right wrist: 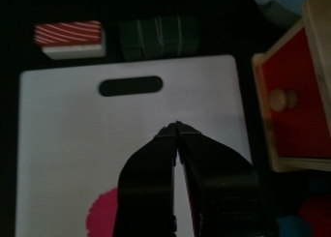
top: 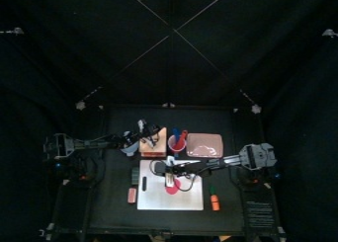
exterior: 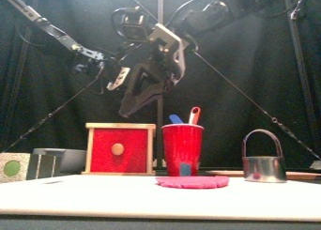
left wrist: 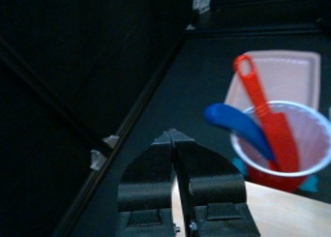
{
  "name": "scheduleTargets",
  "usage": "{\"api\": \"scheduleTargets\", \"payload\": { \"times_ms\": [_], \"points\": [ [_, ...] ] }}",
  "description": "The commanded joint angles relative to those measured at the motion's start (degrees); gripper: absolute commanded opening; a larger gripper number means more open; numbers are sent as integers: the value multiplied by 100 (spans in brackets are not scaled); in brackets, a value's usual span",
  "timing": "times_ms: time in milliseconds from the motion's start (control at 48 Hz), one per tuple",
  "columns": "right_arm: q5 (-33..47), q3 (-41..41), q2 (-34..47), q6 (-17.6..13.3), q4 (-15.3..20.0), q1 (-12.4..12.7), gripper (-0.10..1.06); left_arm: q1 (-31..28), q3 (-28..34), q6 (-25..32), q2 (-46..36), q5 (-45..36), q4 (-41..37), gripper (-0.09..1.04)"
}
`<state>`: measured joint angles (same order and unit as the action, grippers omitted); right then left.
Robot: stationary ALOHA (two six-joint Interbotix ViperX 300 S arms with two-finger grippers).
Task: Get the cutter from the drawer then cut the dough then place the extra dough in the bowl
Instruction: Cut the dough
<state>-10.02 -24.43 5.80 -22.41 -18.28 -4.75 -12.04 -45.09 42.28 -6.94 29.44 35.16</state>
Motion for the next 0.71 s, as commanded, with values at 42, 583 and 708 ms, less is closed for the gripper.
{"api": "scheduleTargets", "payload": {
  "times_ms": [42,583,708],
  "points": [
    [387,-598,-694,0,-35,18,33,721,-35,-264,-79,264,255,32],
    [-1248,-1670,-1705,-9,352,-123,75,2285,-413,-2329,360,1485,-879,32],
    [-1600,-1749,-1740,-9,501,-202,78,2399,-501,-2777,431,1617,-949,32]
  ]
}}
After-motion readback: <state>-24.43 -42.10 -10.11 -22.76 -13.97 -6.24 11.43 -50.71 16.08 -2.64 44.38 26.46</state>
